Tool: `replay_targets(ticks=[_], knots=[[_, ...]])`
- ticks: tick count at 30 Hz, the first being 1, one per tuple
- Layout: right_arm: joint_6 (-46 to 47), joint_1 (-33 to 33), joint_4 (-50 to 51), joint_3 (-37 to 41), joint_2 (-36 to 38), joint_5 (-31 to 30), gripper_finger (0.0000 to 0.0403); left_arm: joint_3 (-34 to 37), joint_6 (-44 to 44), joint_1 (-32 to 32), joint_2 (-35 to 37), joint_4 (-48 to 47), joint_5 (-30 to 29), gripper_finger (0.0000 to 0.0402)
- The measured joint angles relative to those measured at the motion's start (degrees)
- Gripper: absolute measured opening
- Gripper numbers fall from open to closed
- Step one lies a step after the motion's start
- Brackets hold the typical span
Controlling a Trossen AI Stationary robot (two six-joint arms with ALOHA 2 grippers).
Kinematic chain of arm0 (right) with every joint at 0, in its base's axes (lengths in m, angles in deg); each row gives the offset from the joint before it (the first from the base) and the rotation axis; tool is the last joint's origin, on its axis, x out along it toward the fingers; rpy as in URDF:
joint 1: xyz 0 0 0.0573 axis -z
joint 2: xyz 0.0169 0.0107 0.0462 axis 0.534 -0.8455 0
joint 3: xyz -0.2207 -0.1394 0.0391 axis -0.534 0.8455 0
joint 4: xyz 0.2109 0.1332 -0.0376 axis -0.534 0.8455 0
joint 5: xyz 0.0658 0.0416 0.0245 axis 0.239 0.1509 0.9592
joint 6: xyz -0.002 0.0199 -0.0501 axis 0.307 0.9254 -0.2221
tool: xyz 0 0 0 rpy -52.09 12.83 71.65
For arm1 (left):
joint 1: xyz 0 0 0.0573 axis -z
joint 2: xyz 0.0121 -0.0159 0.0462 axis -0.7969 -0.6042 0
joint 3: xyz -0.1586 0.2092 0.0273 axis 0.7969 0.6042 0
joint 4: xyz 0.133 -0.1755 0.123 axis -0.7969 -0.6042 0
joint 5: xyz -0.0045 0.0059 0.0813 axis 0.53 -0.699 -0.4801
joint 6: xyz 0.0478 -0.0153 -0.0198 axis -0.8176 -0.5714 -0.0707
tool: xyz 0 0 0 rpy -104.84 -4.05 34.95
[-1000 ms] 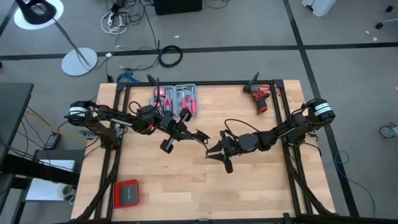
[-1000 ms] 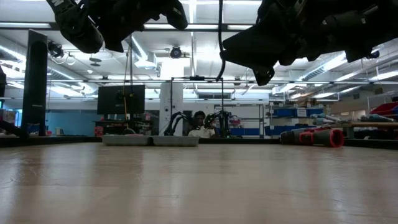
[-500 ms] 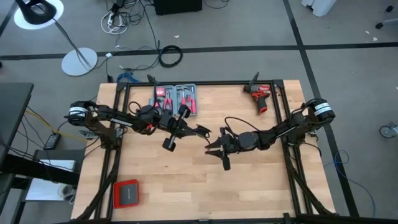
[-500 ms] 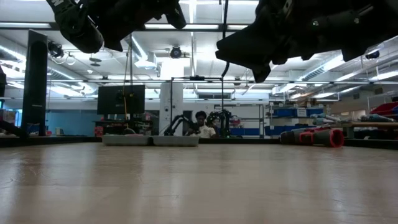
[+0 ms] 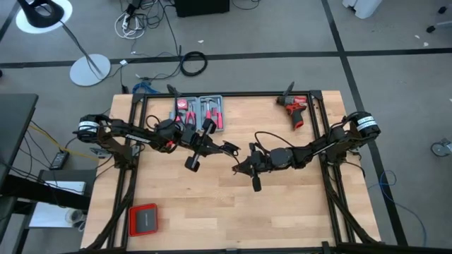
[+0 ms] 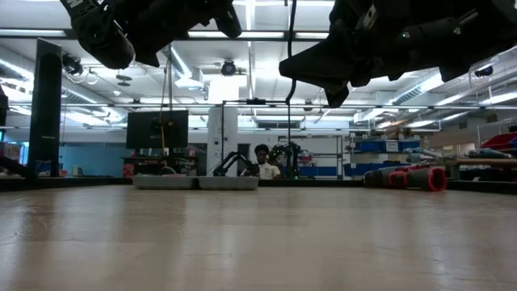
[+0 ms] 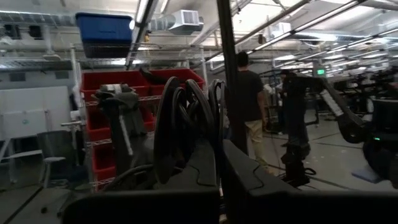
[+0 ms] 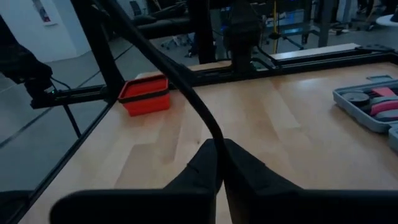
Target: Coil cords
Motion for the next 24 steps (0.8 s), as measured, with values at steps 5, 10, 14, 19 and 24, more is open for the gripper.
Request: replay_targets(ticks=[5,10,14,19,24], knots=[[-0.6,2.5,0.0,0.0,0.0,3.3,0.0007,0.0,1.7,0.6,0.0,-0.2,4.4,0.0001],[-0.6,5.6,0.9,-1.0,0.0,8.0,0.0006,0.0,2.8,1.9,0.0,-0.3,6.8,0.0001],[-2.8,6.7,6.9,-5.1,0.0,9.5,0.0005,0.0,2.9,2.1,0.0,-0.5,6.6,0.0001],[-5.8,8.1,15.6,-9.6,0.0,9.1,0.0004,0.0,4.3,2.4,0.0,-0.2,6.6,0.0001],[-3.2,10.3,18.3,-8.5,0.0,8.6,0.0004,0.0,4.9,3.3,0.0,1.9,6.6,0.0001]])
